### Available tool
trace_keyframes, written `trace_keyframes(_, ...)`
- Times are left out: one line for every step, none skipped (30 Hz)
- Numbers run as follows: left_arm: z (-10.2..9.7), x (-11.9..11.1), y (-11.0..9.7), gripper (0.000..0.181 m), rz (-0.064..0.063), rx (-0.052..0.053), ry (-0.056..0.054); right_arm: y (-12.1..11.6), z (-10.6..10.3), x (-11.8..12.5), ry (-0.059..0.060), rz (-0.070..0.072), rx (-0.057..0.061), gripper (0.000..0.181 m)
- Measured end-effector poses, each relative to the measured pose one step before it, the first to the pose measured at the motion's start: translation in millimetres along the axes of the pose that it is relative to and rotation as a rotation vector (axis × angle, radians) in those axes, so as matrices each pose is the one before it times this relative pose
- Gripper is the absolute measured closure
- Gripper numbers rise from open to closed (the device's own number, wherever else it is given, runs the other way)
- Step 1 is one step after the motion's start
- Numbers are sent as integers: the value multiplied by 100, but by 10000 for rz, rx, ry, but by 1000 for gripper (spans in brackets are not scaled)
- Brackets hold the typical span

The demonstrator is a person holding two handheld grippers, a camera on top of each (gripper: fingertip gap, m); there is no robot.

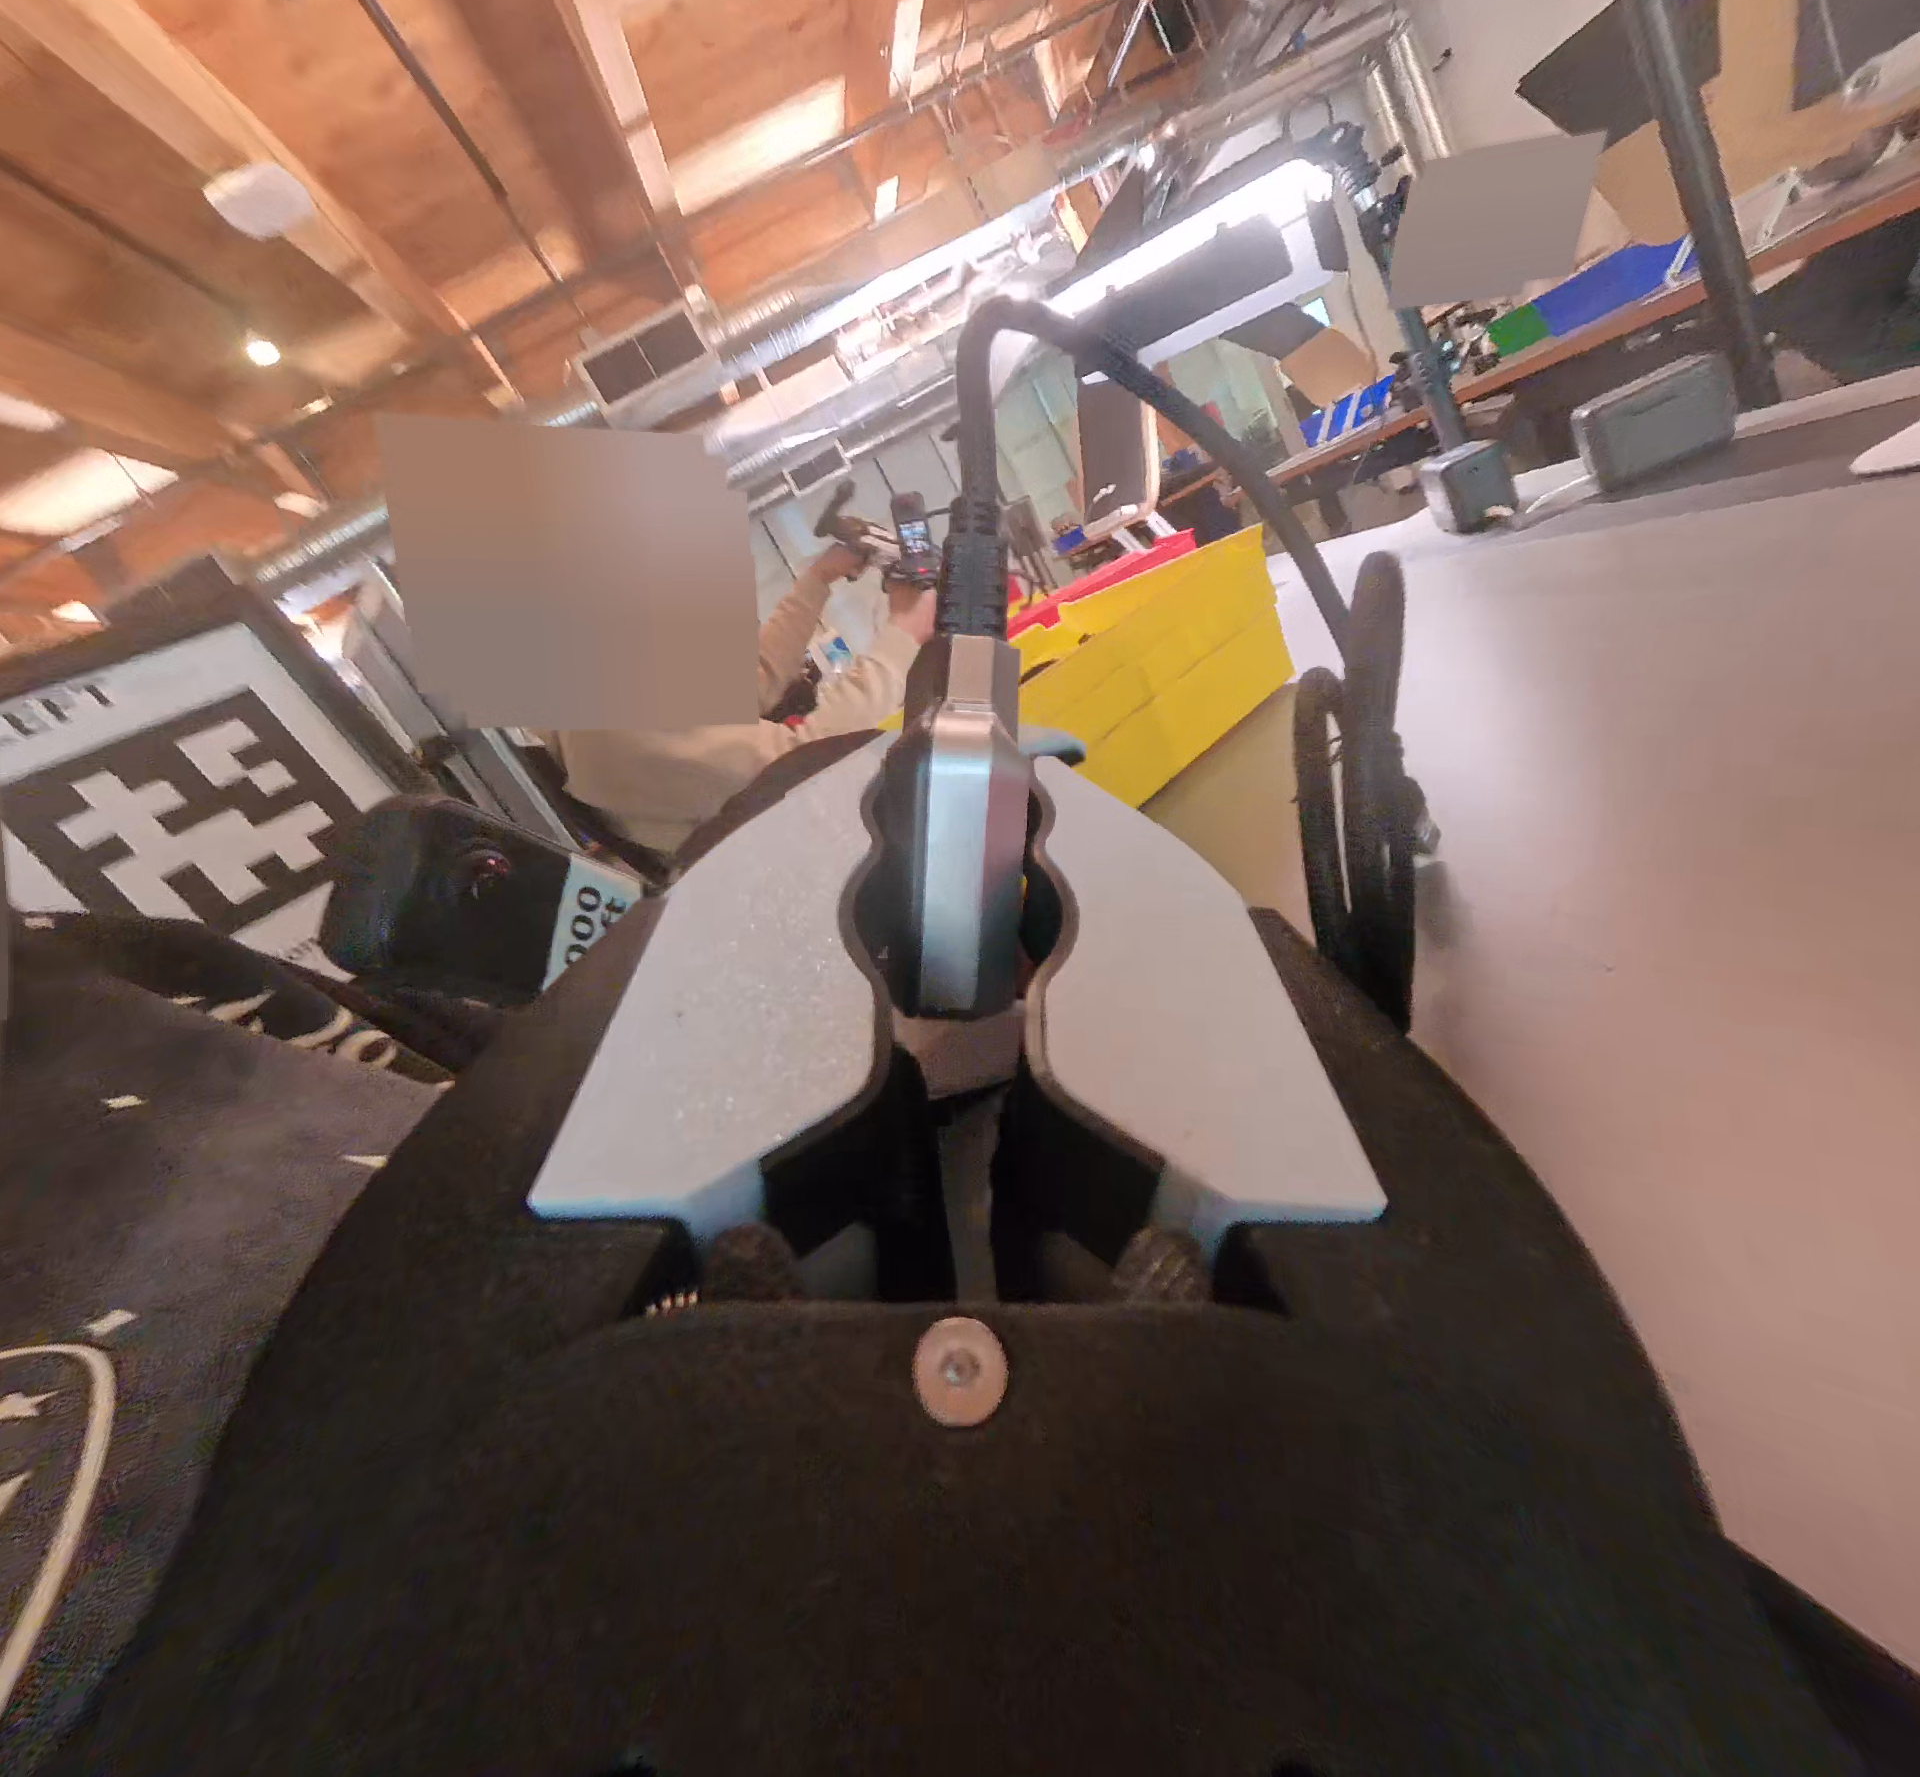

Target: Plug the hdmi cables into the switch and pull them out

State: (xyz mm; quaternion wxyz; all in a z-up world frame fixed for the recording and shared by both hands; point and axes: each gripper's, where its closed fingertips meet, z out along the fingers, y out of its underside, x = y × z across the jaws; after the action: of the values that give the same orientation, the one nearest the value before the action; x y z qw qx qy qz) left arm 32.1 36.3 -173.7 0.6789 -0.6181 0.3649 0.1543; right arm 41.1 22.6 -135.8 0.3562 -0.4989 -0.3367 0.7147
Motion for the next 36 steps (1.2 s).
trace_keyframes(-102, -102, 114, 127, -159, -63, -109, 47, 117, -96, 175, -317, -48, 158)
trace_keyframes(-62, -2, 147, 128, -209, -83, -3, 69, 138, -71, 220, -315, -66, 157)
trace_keyframes(-46, -89, 73, 128, -195, -60, -99, -79, 229, -169, 245, -425, 42, 152)
trace_keyframes(-52, -167, -198, 128, -266, 109, -199, -364, 321, -367, 271, -573, 301, 147)
trace_keyframes(-91, -125, -628, 128, -495, 354, -146, -567, 348, -783, 149, -868, 591, 142)
trace_keyframes(-109, 13, -880, 128, -739, 462, -30, -468, 382, -1126, 37, -1126, 648, 137)
trace_keyframes(-30, 181, -774, 129, -691, 394, 4, -151, 330, -706, 344, -1193, 337, 143)
trace_keyframes(-12, 352, -488, 129, -413, 323, 5, -287, 9, 213, 814, -1368, 150, 149)
trace_keyframes(-11, 377, -287, 129, -117, 308, -18, -188, -171, -300, 152, -1491, -38, 153)
trace_keyframes(49, 272, -21, 129, 112, 139, -5, -29, -155, -404, -157, -1033, -224, 156)
trace_keyframes(122, 283, 299, 129, 260, -157, 157, 240, -145, -77, -31, -824, -417, 157)
trace_keyframes(140, 342, 404, 128, 255, -286, 302, 238, -193, 50, -6, -1046, -342, 157)
trace_keyframes(44, 551, 395, 127, 65, -279, 514, 169, -217, 501, 353, -1386, -233, 158)
trace_keyframes(-83, 635, 287, 123, -210, -174, 609, 182, -237, 846, 631, -1754, -211, 158)
trace_keyframes(-227, 424, 127, 118, -451, -18, 509, 376, -166, 664, 503, -1872, -310, 158)
trace_keyframes(-355, 72, -114, 116, -634, 164, 338, 570, -37, 305, 304, -1689, -375, 158)
trace_keyframes(-443, -228, -360, 115, -782, 297, 212, 706, 80, -37, 163, -1309, -407, 158)
trace_keyframes(-444, -384, -440, 113, -886, 236, 173, 731, 125, -237, 93, -870, -415, 158)
trace_keyframes(-372, -282, -325, 116, -983, 52, 250, 729, 141, -316, 46, -637, -416, 158)
trace_keyframes(-305, 94, -562, 113, -1322, 136, 448, 726, 194, -559, -54, -697, -442, 158)
trace_keyframes(-201, 389, -590, 113, -1641, 89, 594, 670, 210, -519, 28, -707, -481, 158)
trace_keyframes(-63, 463, -315, 112, -1680, -45, 594, 511, 189, -466, 48, -624, -431, 158)
trace_keyframes(85, 242, 60, 113, -1415, -169, 415, 271, 143, -372, 42, -464, -304, 158)
trace_keyframes(167, -66, 309, 112, -971, -176, 200, 51, 72, -231, 29, -241, -160, 158)
trace_keyframes(208, -340, 362, 113, -542, -89, -2, -145, 4, -123, 7, -69, -33, 158)
trace_keyframes(191, -527, 252, 114, -310, 22, -138, -328, -70, -67, 4, -6, 61, 158)
trace_keyframes(152, -388, 92, 119, -245, 127, -67, -469, -97, -193, -60, -61, 138, 158)
trace_keyframes(76, -156, -35, 130, -284, 177, 60, -599, -134, -362, -121, -126, 195, 158)
trace_keyframes(11, -115, -32, 145, -316, 117, 59, -552, -146, -370, -77, -125, 145, 158)
trace_keyframes(-86, -115, 18, 150, -241, 50, 74, 48, 8, -139, 58, -164, -161, 157)
trace_keyframes(-163, -39, 52, 151, -161, -25, 173, -256, -61, -65, -2, -142, 233, 156)
trace_keyframes(-234, 86, 25, 152, -240, -91, 290, -379, -155, 53, 46, -111, 447, 156)
trace_keyframes(-321, 224, -110, 152, -346, -70, 370, -523, -286, 259, 175, -179, 681, 155)
trace_keyframes(-432, 312, -357, 153, -335, 39, 365, -698, -483, 451, 299, -150, 911, 155)
trace_keyframes(-516, 309, -449, 154, -235, 42, 312, -555, -539, 354, 161, -101, 877, 150)
trace_keyframes(-494, 337, -236, 154, -111, -150, 262, -3, -467, 131, -41, 68, 493, 147)
